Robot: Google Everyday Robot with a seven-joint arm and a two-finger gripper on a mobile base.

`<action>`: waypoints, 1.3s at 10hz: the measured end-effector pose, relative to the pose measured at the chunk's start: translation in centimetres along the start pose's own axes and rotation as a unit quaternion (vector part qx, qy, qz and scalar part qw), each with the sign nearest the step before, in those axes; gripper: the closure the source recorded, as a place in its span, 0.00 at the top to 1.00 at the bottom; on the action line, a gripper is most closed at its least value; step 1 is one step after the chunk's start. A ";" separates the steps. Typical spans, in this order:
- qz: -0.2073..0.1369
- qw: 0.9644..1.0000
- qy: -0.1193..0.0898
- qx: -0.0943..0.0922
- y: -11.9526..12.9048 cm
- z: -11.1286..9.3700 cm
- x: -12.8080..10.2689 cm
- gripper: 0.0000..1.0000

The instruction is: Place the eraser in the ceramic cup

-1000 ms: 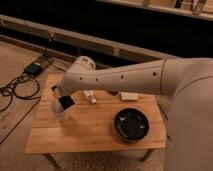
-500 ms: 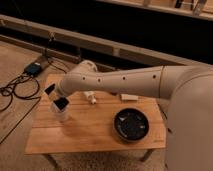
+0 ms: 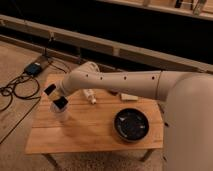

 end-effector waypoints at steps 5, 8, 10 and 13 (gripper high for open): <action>-0.007 1.000 0.000 -0.030 0.1 1.8 0.1 0.00; -0.012 0.999 0.000 -0.041 0.3 2.6 -0.2 0.00; -0.012 0.999 -0.001 -0.045 0.2 3.0 -0.3 0.13; -0.012 0.999 -0.003 -0.048 0.0 3.7 -0.3 0.46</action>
